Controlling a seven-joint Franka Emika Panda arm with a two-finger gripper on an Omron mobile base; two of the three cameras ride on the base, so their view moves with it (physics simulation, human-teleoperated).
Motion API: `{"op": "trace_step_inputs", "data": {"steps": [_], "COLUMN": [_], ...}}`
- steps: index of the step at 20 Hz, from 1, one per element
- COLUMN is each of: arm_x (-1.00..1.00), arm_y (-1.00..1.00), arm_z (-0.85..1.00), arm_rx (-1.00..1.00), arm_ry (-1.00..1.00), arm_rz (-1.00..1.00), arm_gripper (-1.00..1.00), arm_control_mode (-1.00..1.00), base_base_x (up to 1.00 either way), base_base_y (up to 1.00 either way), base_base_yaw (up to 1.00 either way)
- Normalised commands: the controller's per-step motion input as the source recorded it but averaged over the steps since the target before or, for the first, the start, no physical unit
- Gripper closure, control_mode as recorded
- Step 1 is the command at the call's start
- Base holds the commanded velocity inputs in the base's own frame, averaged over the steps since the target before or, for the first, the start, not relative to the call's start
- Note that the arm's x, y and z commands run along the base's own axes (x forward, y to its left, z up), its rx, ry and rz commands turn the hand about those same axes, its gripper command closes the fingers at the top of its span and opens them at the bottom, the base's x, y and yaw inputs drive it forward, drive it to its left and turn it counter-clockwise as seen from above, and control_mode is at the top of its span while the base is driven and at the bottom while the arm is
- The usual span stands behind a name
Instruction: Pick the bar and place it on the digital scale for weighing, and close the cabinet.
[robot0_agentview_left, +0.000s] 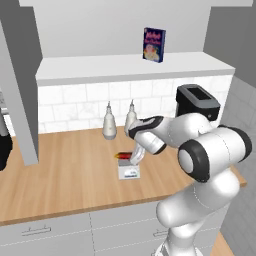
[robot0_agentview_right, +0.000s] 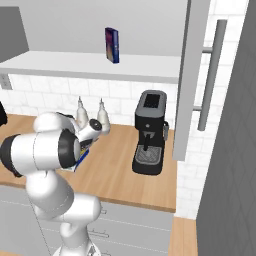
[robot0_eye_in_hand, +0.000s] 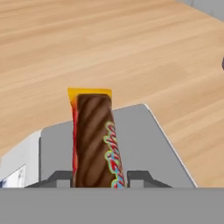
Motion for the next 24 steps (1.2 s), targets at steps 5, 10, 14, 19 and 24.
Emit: {"op": "trace_step_inputs", "data": {"steps": [5, 10, 14, 19, 24], "arm_x": [-0.18, -0.23, -0.03, 0.00, -0.22], "arm_y": [0.00, 0.00, 0.00, 0.00, 0.00], "arm_z": [-0.05, -0.03, 0.00, 0.03, 0.35], "arm_rx": [0.00, 0.00, 0.00, 0.00, 0.00], "arm_ry": [-0.06, -0.04, -0.01, -0.07, -0.19], "arm_rz": [0.00, 0.00, 0.00, 0.00, 0.00], "arm_gripper": [-1.00, -1.00, -1.00, -1.00, -1.00], "arm_control_mode": [-1.00, -1.00, -1.00, -1.00, -1.00], "base_base_x": [0.00, 0.00, 0.00, 0.00, 0.00], "base_base_y": [0.00, 0.00, 0.00, 0.00, 0.00], "base_base_yaw": [0.00, 0.00, 0.00, 0.00, 0.00]}}
